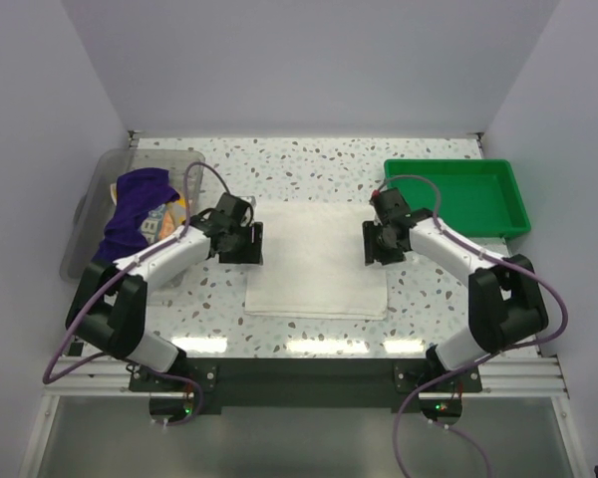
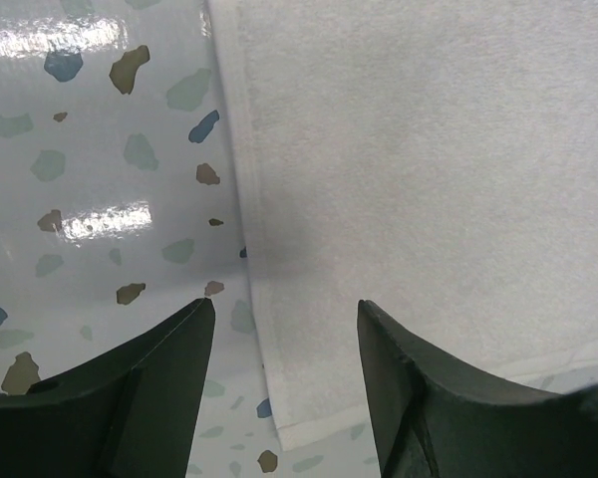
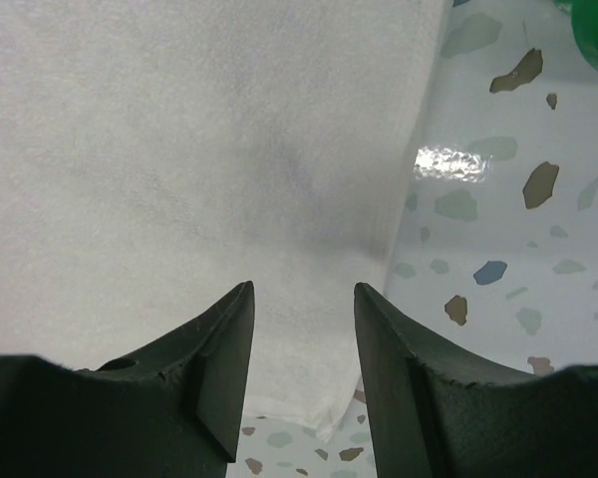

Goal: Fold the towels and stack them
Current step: Fold the towel

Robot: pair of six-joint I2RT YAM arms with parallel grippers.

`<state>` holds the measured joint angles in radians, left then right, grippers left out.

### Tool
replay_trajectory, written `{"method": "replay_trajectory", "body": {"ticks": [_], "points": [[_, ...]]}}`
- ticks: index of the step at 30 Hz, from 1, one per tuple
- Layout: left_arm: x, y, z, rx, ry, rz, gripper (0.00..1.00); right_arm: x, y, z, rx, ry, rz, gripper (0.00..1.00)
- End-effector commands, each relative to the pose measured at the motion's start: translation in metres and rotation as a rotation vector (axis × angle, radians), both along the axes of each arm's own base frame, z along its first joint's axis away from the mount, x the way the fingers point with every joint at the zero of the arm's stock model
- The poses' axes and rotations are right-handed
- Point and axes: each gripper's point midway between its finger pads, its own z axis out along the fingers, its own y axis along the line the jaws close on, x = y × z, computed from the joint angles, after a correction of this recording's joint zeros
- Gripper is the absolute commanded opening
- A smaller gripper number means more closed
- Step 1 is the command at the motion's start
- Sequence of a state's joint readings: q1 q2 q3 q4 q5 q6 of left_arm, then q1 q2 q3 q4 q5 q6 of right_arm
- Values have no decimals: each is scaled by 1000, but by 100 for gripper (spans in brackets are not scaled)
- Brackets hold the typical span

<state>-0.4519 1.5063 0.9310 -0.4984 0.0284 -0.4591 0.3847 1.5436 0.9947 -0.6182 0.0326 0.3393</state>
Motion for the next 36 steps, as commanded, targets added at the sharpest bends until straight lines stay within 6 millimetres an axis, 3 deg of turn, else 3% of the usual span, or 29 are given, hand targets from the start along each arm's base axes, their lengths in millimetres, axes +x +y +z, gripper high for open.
{"method": "replay_trajectory", "body": {"ticks": [1, 5, 8, 9, 10, 11, 12, 14, 15, 20, 21, 23, 25, 27, 28, 29, 36], "points": [[-6, 4, 6, -5, 1, 15, 64, -16, -7, 4, -6, 23, -11, 48], [14, 2, 12, 18, -64, -18, 64, 1, -5, 15, -20, -26, 34, 49], [46, 0, 21, 50, -123, -29, 64, 26, -4, 27, -49, -78, 68, 49], [64, -3, 35, 40, -163, -27, 64, 33, -4, 23, -56, -75, 76, 49], [73, -6, 39, 38, -181, -36, 64, 48, 0, 35, -51, -113, 80, 49], [84, -7, 36, 56, -191, -64, 64, 57, -1, 36, -58, -122, 98, 49], [102, -11, 50, 50, -236, -75, 65, 64, -1, 33, -65, -116, 110, 50], [120, -9, 45, 90, -254, -112, 66, 85, 3, 44, -65, -148, 136, 50], [135, -7, 58, 95, -292, -109, 66, 86, 2, 45, -81, -138, 175, 50], [182, 2, 68, 67, -414, -201, 68, 125, -3, 57, -143, -173, 262, 51], [191, 8, 68, 62, -421, -203, 68, 135, -1, 67, -147, -197, 275, 51], [205, 1, 66, 56, -443, -289, 68, 143, -4, 57, -164, -164, 332, 51], [213, -5, 64, 59, -456, -360, 68, 158, -2, 61, -170, -184, 373, 51], [222, -9, 57, 91, -466, -460, 67, 165, -4, 47, -175, -153, 430, 51], [219, -14, 51, 75, -448, -510, 67, 173, -5, 51, -181, -167, 440, 51], [222, -15, 45, 89, -450, -559, 67, 175, -7, 41, -179, -146, 476, 51], [220, -13, 17, 132, -365, -694, 64, 194, 0, 24, -167, -130, 600, 51]]}}
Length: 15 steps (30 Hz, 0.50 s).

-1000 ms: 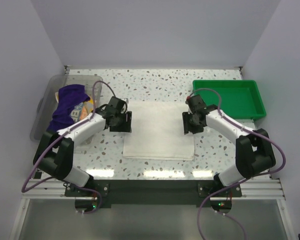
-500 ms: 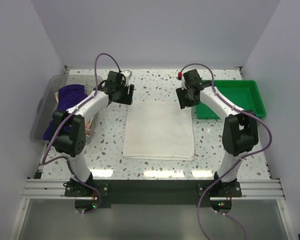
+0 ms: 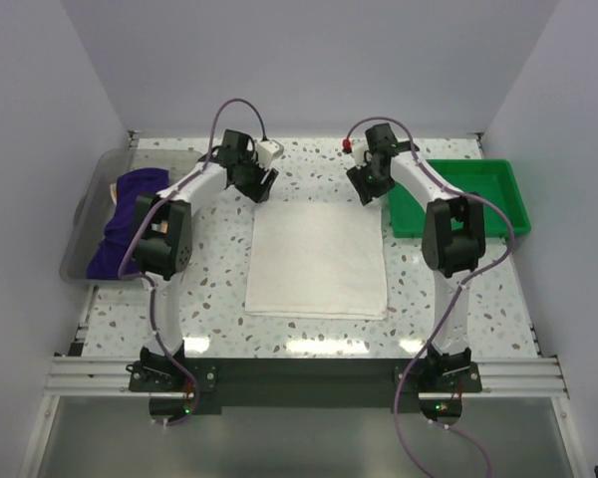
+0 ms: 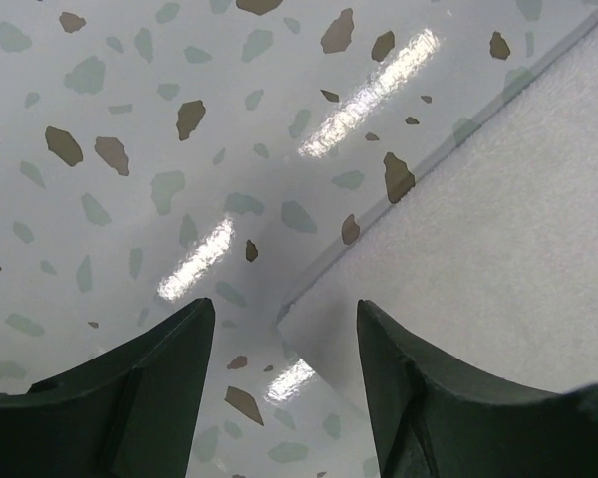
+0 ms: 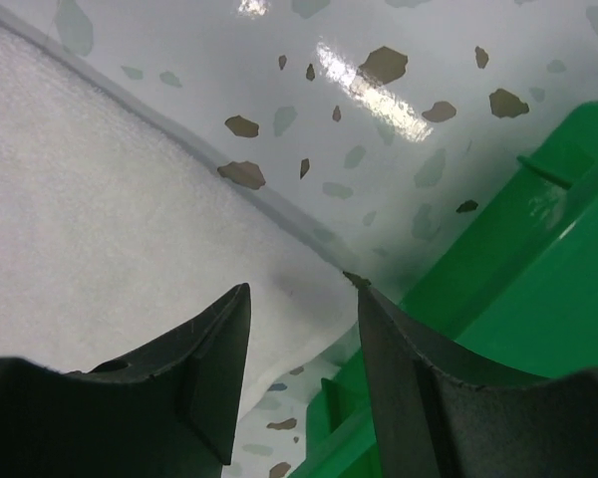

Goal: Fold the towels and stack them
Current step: Fold the towel

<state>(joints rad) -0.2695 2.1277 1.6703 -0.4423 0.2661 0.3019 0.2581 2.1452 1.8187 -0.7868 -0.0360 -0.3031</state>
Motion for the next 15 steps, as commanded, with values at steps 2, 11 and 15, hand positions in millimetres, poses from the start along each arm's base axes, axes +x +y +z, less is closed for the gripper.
{"method": "replay_trajectory", "body": {"ticks": [2, 11, 15], "points": [[8, 0, 7, 48, -41, -112, 62, 11, 3, 4, -27, -10, 127, 50], [6, -6, -8, 29, 9, -136, 58, 10, -9, -29, -113, 58, 151, 44], [6, -5, -16, 33, 24, -127, 57, 10, -10, -36, -119, 70, 149, 42]]}}
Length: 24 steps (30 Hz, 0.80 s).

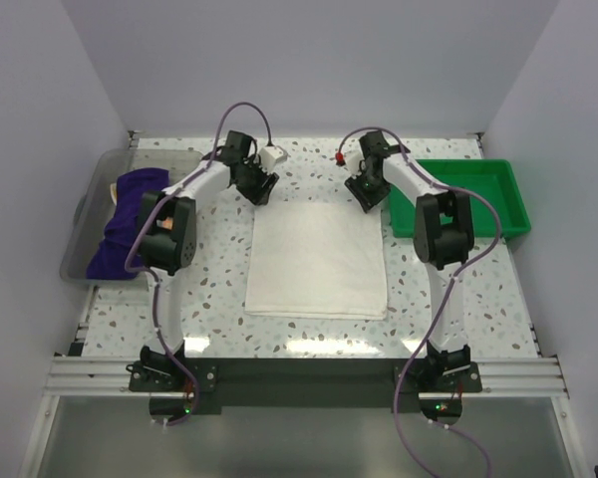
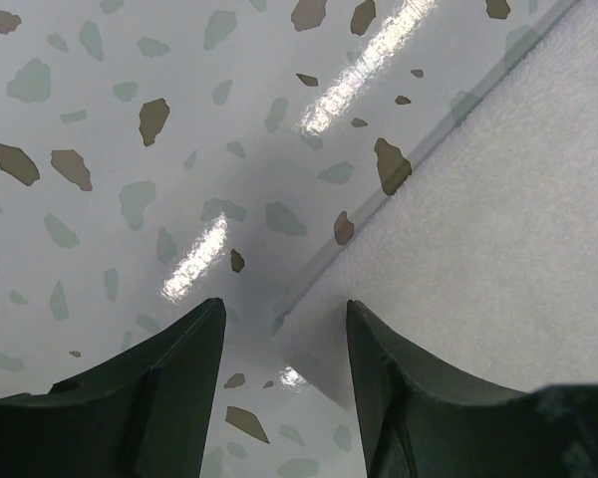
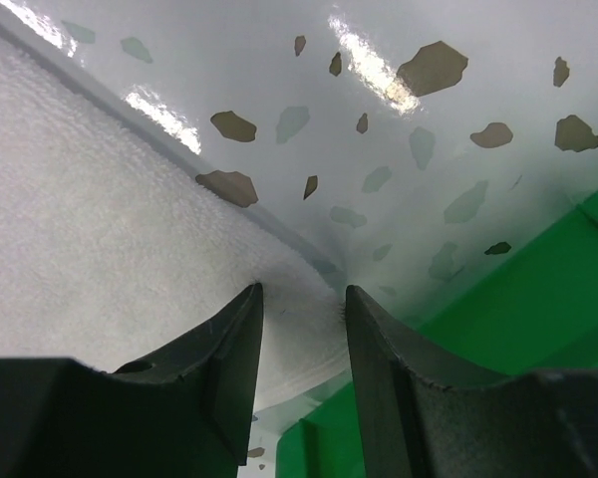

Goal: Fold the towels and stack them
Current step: Fold the towel

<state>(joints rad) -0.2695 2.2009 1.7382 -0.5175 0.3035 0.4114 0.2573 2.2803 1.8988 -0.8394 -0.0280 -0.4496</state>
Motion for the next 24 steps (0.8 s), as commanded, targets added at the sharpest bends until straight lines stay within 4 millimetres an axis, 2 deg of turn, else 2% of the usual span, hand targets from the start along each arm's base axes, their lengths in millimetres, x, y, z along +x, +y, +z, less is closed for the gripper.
{"method": "replay_trajectory", "body": {"ticks": [1, 4, 8, 12, 20, 24], "points": [[8, -3, 3, -11, -14, -19, 57, 5, -4, 3, -33, -9, 19, 42], [6, -1, -4, -1, 5, -13, 56, 0, -5, -7, -41, 19, 23, 42], [8, -1, -4, 4, 0, -9, 56, -7, -7, -19, -49, 52, 23, 41], [4, 1, -10, 13, 27, -6, 55, -12, -7, -29, -56, 81, 25, 37], [-7, 4, -23, 31, 78, -7, 54, -13, -7, -30, -73, 76, 25, 32], [-16, 8, -39, 48, 131, -2, 50, -17, -8, -36, -85, 88, 32, 31]]}}
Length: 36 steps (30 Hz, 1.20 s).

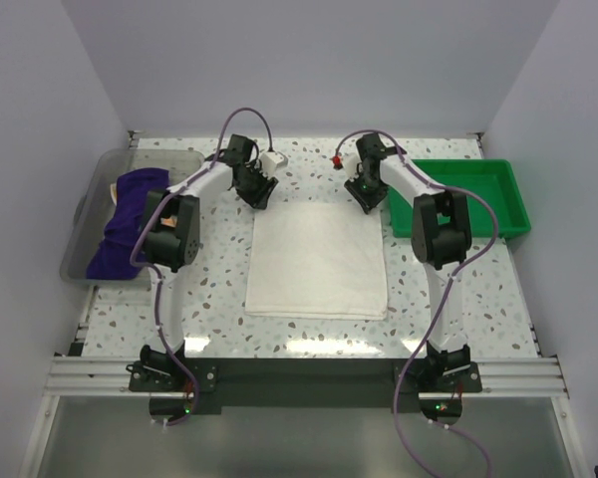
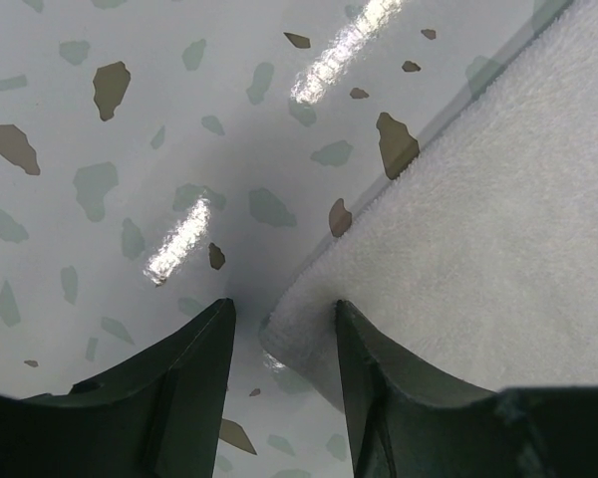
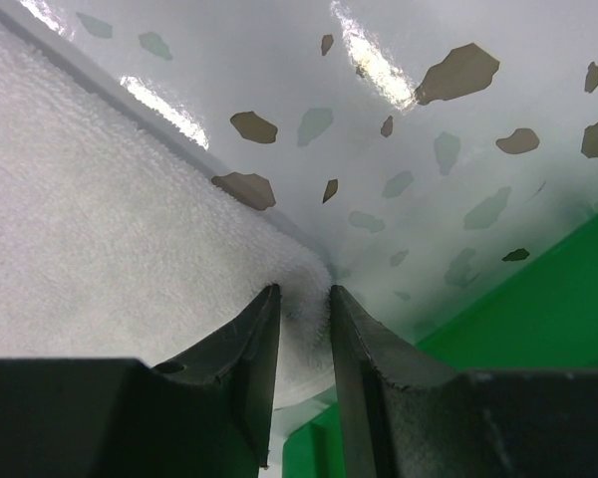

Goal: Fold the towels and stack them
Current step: Fold the towel

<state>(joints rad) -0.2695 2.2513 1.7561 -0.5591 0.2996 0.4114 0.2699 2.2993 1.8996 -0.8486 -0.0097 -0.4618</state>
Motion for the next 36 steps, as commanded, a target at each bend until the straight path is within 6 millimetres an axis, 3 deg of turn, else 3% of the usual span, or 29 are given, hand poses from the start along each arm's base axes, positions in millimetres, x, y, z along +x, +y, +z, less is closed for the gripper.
{"method": "replay_trajectory", "body": {"ticks": [1, 7, 12, 16, 23, 26, 29, 36], "points": [[-8, 6, -21, 32, 70, -6, 49, -14, -10, -28, -59, 70, 13, 31], [-17, 15, -42, 84, 126, -2, 35, -20, -10, -38, -59, 99, 18, 29], [-22, 26, -49, 131, 144, 5, 18, -23, -10, -43, -64, 116, 21, 12], [-7, 29, -35, 134, 87, 23, 0, -8, -7, -27, -56, 60, 12, 4], [55, 35, 22, 141, -142, 112, 0, 58, -1, 41, -38, -217, -54, 0], [72, 37, 44, 133, -223, 146, 0, 73, 0, 58, -36, -286, -66, 0], [80, 44, 55, 145, -275, 192, 0, 80, -2, 60, -46, -304, -70, 0], [97, 50, 47, 107, -315, 335, 1, 96, 0, 53, -38, -351, -137, 3]]}}
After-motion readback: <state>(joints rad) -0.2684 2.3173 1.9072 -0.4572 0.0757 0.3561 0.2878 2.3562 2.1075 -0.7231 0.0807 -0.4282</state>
